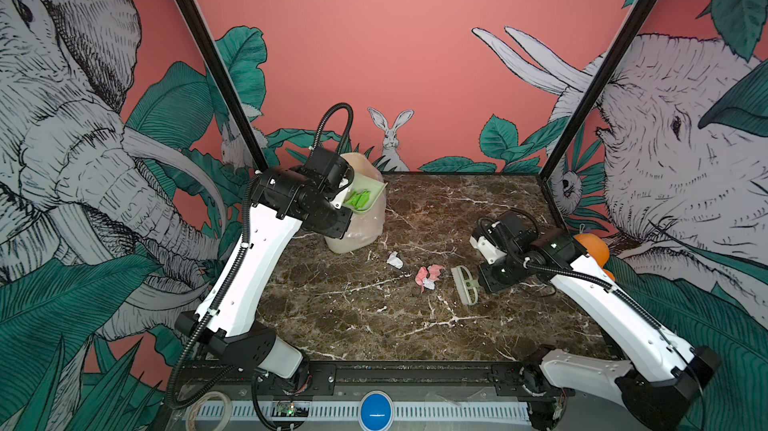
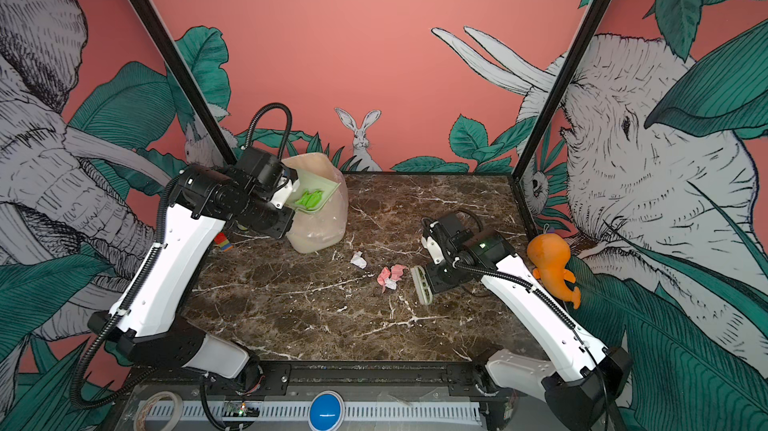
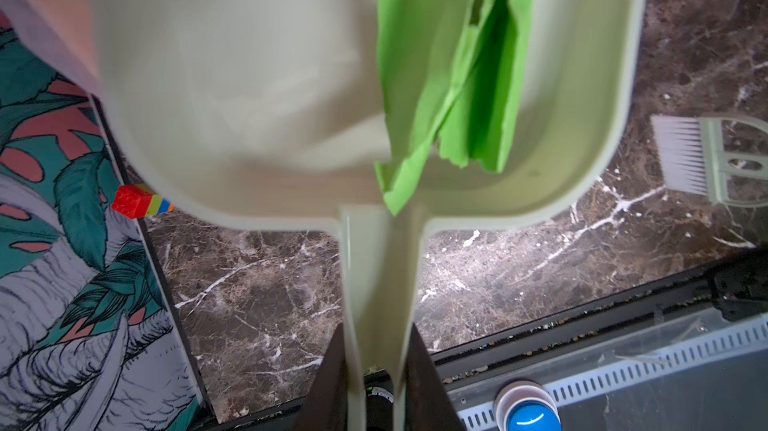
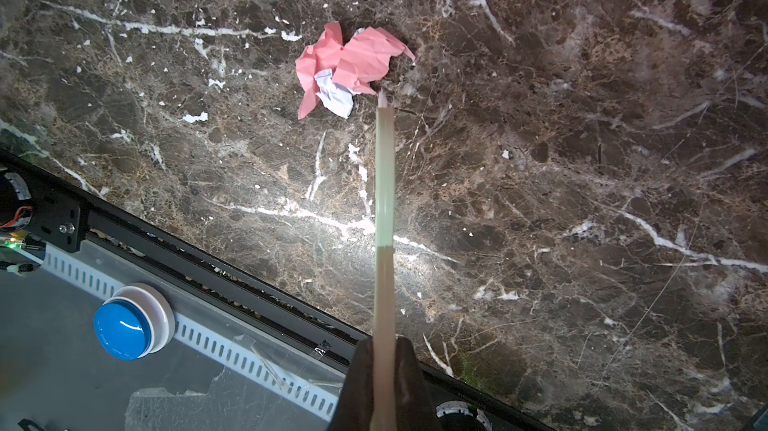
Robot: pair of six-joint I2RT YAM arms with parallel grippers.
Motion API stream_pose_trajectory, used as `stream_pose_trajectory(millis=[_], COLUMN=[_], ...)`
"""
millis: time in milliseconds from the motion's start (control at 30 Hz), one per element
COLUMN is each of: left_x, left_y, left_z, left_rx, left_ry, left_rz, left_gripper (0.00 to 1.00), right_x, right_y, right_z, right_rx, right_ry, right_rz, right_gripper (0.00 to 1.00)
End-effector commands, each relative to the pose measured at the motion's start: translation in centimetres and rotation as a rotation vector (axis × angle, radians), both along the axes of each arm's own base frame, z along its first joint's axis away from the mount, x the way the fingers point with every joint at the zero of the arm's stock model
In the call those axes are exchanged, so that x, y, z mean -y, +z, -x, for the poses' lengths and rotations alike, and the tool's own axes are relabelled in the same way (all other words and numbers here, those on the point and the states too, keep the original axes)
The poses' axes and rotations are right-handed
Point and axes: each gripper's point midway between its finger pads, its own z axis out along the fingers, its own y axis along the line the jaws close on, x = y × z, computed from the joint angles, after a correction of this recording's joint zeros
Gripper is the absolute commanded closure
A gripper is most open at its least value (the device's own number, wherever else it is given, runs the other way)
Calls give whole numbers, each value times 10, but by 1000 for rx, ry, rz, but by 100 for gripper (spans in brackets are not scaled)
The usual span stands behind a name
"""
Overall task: Sweep away the paper scraps from the table
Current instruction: 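Lift the loaded dustpan toward the bin with the left gripper while the right brush withdraws, then tip the dustpan over the bin with the left gripper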
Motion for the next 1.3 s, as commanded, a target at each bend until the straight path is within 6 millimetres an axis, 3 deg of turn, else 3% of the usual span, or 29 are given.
stream_pose_trajectory(millis=[0,200,600,1000,1267], left_x=[-20,-54,-82,-85,-91], left_y=[4,1,-3,5,15], left_z=[-9,-30,-66,-83,-84], left_rx=[34,45,70,136,182], left_ry=[24,84,102,14,-46], left_rz=[-50,-163,-419,-659,-841], left_gripper=[100,100,100,100,100], right_x=[-2,1,3,1,4], right_y=[8,9,8,11,11], right_z=[-2,-3,1,-1,4], right_rx=[14,9,-11,-17,-28], right_ry=[19,23,20,21,24], right_rz=[-15,-12,-6,-10,-7], right_gripper=[100,100,100,100,100])
